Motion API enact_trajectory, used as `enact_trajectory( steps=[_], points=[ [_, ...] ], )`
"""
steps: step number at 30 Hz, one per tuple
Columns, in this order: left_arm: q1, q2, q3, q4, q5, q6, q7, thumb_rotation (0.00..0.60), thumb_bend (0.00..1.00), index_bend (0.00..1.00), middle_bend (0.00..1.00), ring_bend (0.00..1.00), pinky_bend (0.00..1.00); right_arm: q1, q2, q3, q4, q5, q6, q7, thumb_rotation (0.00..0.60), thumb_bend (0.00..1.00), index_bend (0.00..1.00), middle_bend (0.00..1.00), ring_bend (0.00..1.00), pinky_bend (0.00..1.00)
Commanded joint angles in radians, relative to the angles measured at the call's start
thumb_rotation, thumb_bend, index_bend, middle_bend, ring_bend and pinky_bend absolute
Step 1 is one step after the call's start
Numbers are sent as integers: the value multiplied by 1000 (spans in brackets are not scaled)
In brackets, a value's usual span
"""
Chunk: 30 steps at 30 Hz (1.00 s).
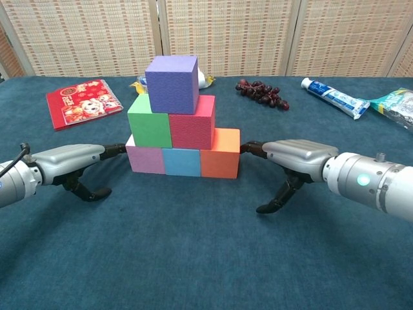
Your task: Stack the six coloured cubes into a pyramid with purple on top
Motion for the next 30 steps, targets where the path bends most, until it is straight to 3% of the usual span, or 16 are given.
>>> enact_trajectory(
  steps=[1, 9, 16, 22, 30],
  points=[
    [-1, 0, -1, -2, 0, 0, 2, 600, 321, 0, 0, 0, 0, 2, -3, 0, 0, 0, 0, -3, 556, 271, 0, 0, 0, 0],
    [6, 10, -4, -10, -9, 9, 1, 600, 319, 0, 0, 0, 0, -10, 20, -7, -21, -2, 19, -9, 556, 270, 0, 0, 0, 0],
    [25, 42, -7, -47, -19, 35, 7, 600, 319, 0, 0, 0, 0, -43, 98, -25, -94, -9, 53, -9, 555, 271, 0, 0, 0, 0],
    [53, 88, -5, -104, -28, 71, 31, 600, 319, 0, 0, 0, 0, -89, 210, -42, -182, -31, 99, 16, 555, 271, 0, 0, 0, 0],
    [176, 249, -5, -256, -47, 257, 82, 600, 319, 0, 0, 0, 0, -223, 455, -81, -286, -174, 269, 167, 592, 280, 0, 0, 0, 0]
  ],
)
